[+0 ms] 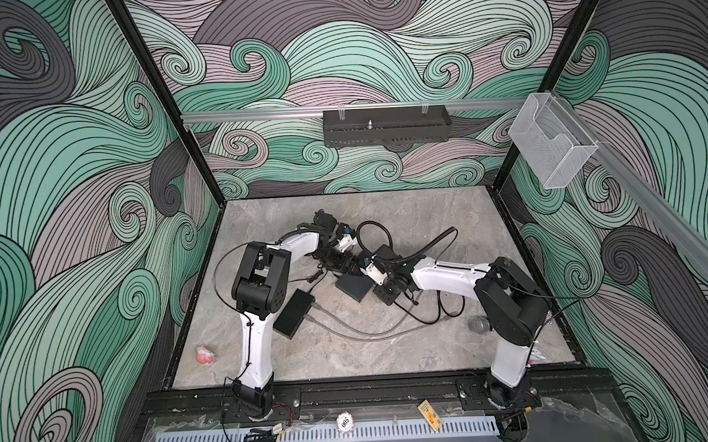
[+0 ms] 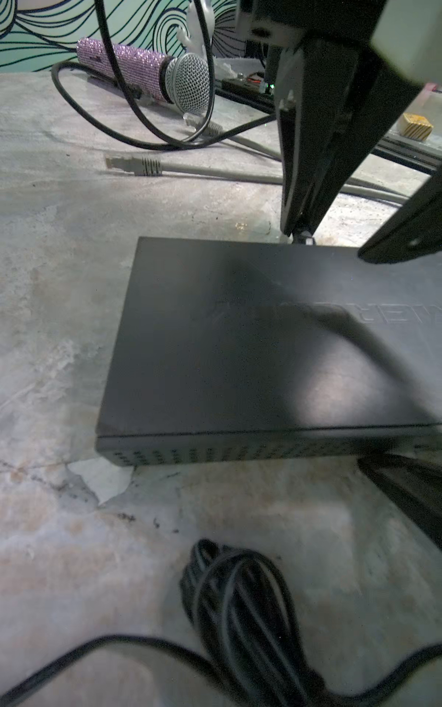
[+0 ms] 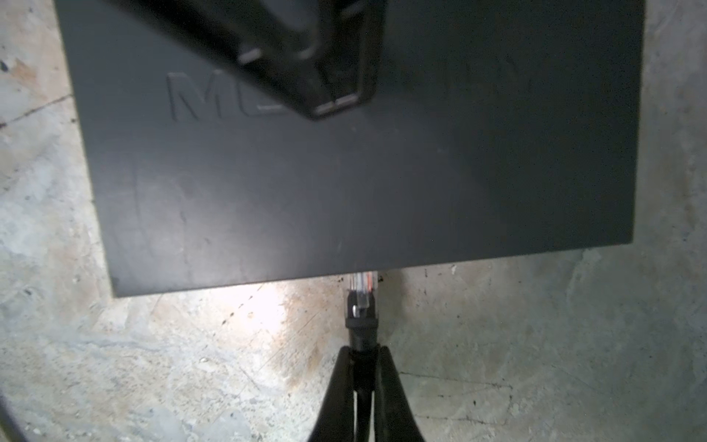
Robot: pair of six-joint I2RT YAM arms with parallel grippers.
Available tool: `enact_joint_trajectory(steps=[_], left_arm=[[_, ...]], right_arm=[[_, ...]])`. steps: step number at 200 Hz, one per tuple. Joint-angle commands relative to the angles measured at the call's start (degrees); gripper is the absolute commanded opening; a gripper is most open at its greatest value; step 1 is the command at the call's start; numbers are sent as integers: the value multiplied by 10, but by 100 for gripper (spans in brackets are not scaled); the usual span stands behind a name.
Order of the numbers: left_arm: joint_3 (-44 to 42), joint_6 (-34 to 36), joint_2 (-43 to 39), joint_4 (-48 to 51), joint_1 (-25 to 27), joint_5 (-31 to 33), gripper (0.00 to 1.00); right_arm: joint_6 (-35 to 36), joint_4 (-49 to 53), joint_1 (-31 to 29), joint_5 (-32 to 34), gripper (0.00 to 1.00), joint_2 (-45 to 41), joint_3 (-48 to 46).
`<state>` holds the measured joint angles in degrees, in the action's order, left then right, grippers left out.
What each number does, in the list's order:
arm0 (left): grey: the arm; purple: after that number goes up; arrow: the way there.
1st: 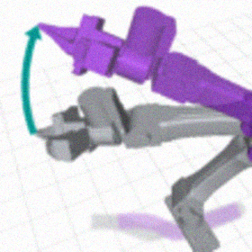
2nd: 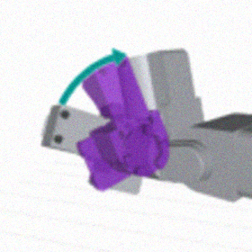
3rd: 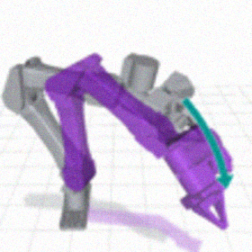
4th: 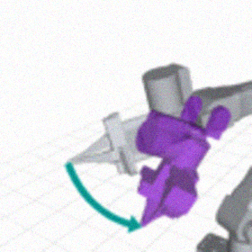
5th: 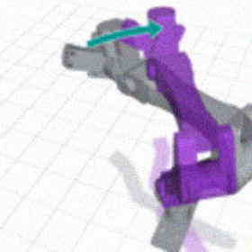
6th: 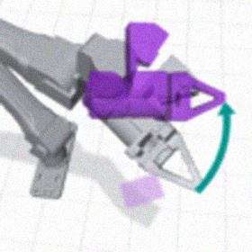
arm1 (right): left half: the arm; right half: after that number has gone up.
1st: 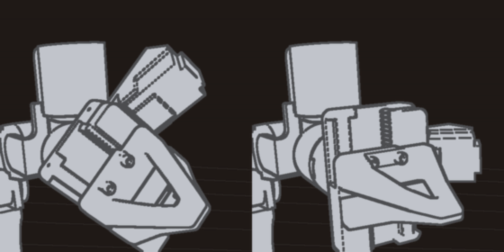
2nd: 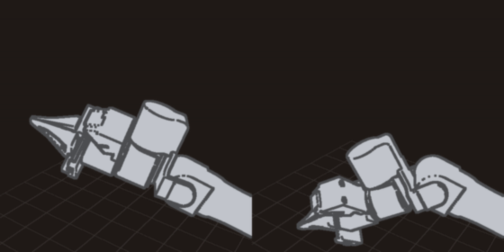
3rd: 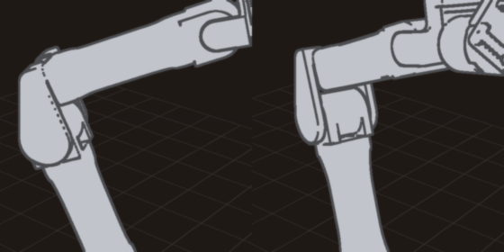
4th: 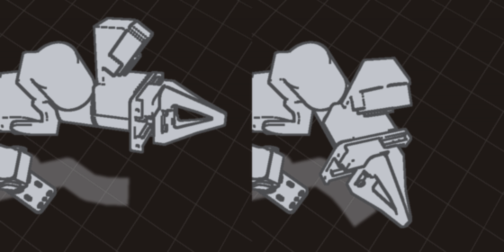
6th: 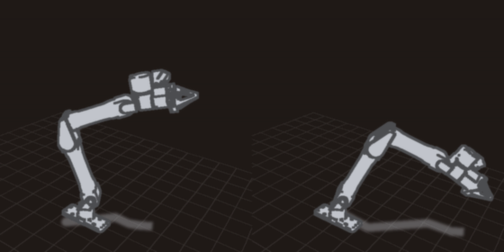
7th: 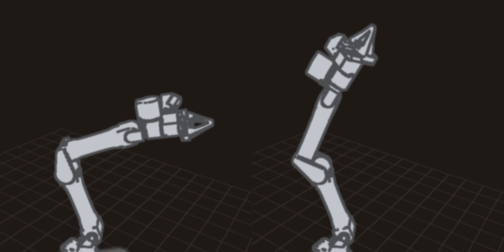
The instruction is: Insert the plug into the switch port
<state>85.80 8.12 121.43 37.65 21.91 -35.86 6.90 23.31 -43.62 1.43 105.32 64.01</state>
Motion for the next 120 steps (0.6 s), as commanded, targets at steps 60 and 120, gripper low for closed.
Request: enact_joint_trajectory(steps=[60, 120], left_arm=[[17, 18, 31, 47, 19, -22, 80], [17, 18, 37, 53, 23, -28, 80]], right_arm=[[1, -77, -9, 25, 0, -3, 7], [1, -81, -8, 23, 0, 8, 16]])
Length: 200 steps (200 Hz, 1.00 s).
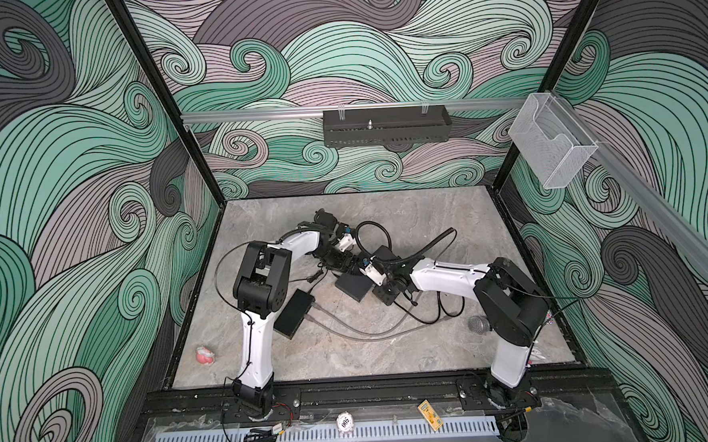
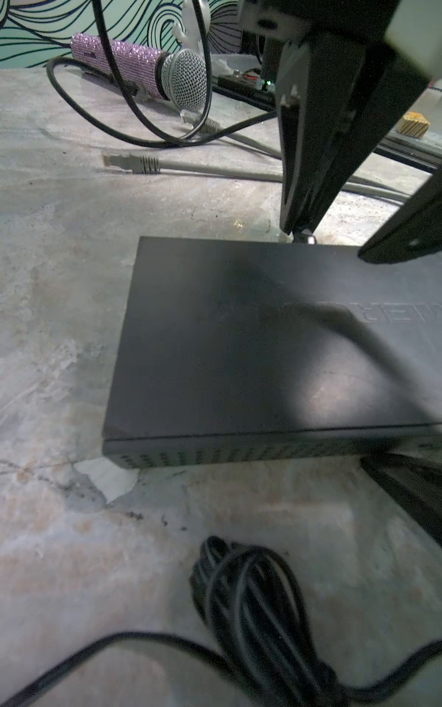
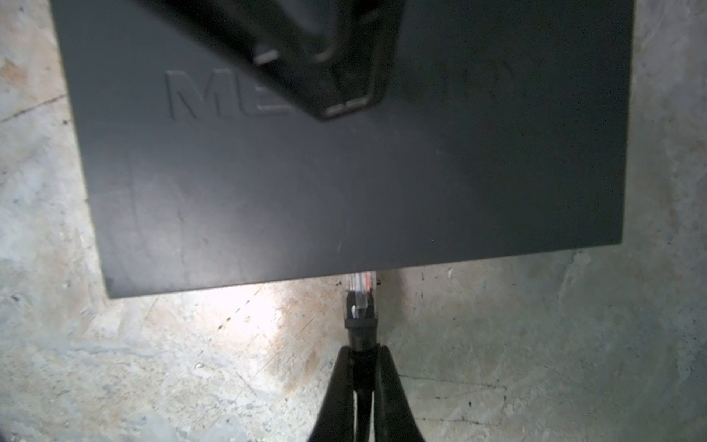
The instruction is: Insert the plug into the switch port
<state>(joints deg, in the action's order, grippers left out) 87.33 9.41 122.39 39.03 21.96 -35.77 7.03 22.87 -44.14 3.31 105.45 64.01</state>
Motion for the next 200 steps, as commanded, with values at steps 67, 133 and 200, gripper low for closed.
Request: enact_joint_trajectory(steps=[67, 133, 200], left_arm=[[4, 1, 33, 41, 26, -42, 80], [6, 4, 34, 47, 27, -38, 80], [7, 4, 34, 49, 27, -35, 80]], right_arm=[[-5, -76, -3, -33, 0, 20, 31], [-15, -111, -3, -20, 0, -10, 6], [-16, -126, -6, -15, 0, -33, -9]])
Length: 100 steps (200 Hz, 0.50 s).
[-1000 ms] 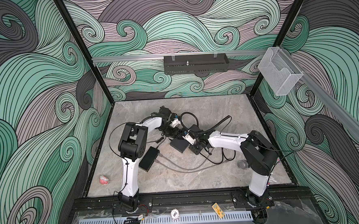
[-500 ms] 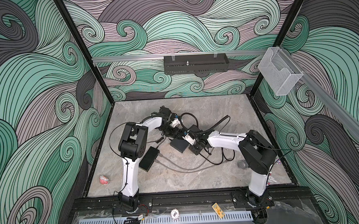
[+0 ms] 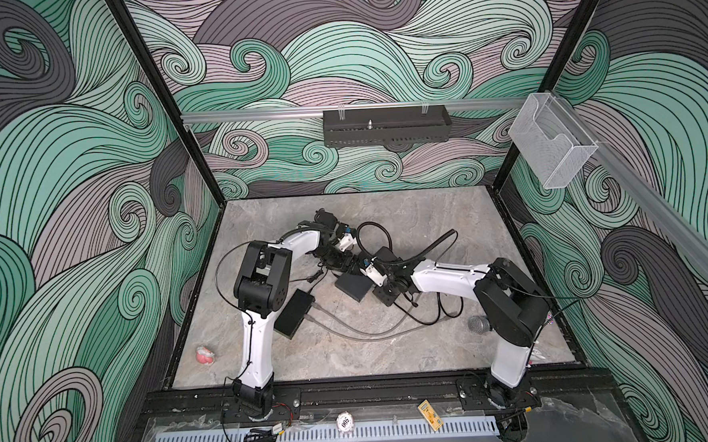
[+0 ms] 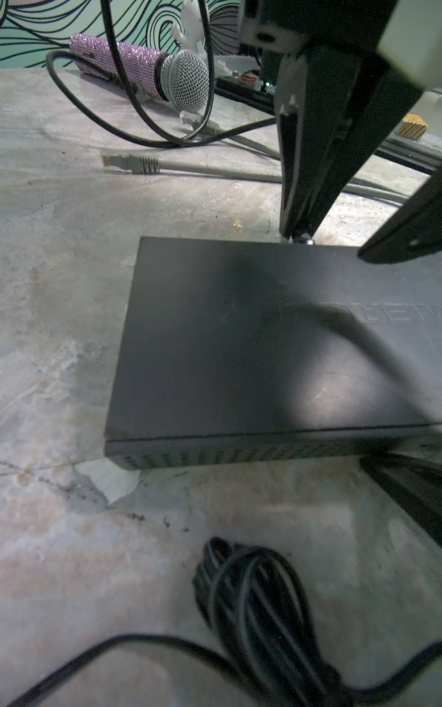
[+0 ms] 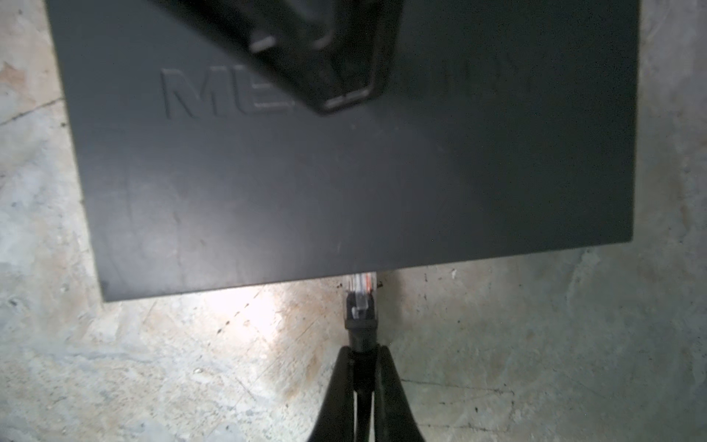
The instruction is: Insert the plug into the switch port
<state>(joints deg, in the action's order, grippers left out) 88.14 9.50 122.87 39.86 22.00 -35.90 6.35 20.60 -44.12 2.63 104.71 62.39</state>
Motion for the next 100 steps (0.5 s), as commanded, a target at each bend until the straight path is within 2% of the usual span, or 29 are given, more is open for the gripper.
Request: enact_joint_trajectory(steps=[1, 100], left_arm=[[-1, 3, 29, 41, 27, -34, 80], [0, 1, 32, 43, 29, -35, 80]], right_arm=[[-9, -103, -6, -9, 0, -26, 7], [-5, -97, -8, -13, 0, 8, 26]])
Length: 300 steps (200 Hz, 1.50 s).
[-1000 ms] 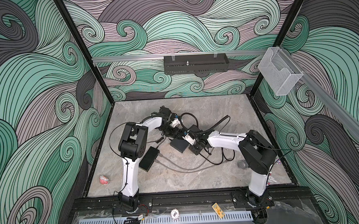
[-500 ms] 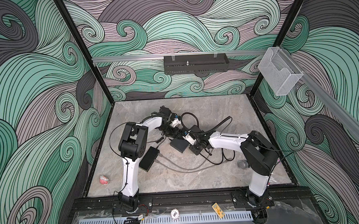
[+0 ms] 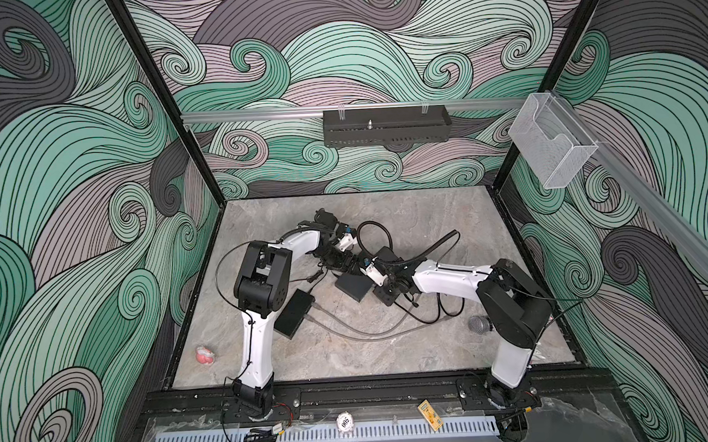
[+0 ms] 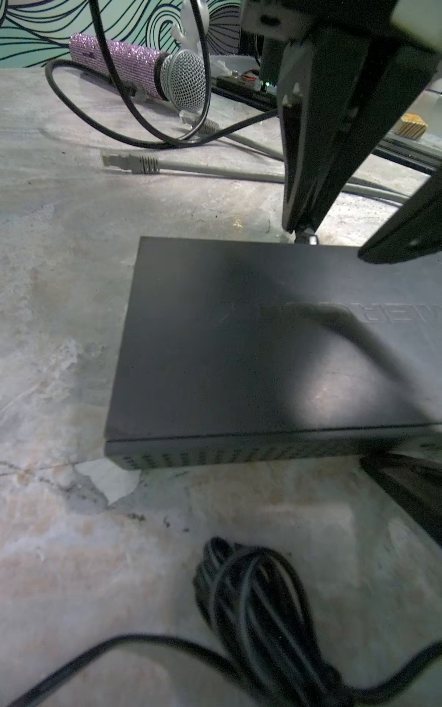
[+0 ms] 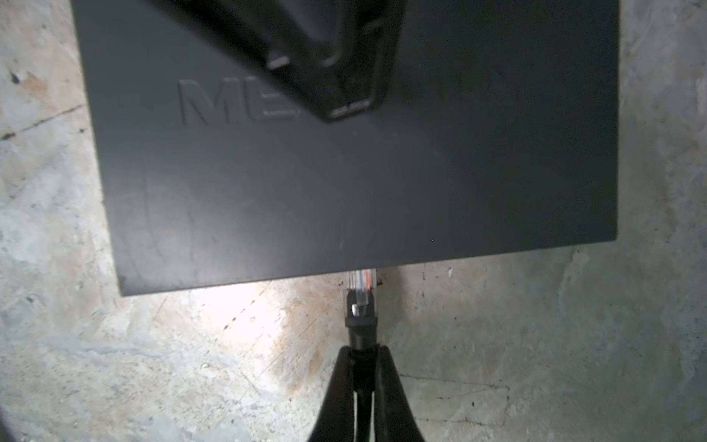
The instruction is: Insert the plug into the switch port
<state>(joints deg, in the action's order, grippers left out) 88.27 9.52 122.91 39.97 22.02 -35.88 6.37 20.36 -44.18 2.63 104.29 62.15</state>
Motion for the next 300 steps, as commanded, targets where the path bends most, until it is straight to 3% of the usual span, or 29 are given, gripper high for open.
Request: enact_joint_trajectory(steps=[1, 73, 156, 268, 300], left_arm=[[-1, 1, 31, 42, 29, -35, 80], [-5, 1, 37, 44, 35, -36, 80], [-5, 3, 37, 48, 40, -33, 80], [-5, 2, 41, 49, 43, -39, 80], [-5, 3, 41, 49, 43, -39, 80]], right_arm=[[-5, -94, -7, -13, 0, 12, 28], [-13, -122, -12, -25, 0, -3, 20], [-36, -137, -9, 26, 0, -29, 10], [-20, -173, -8, -82, 0, 10, 21], [-25, -187, -9, -68, 0, 6, 15]])
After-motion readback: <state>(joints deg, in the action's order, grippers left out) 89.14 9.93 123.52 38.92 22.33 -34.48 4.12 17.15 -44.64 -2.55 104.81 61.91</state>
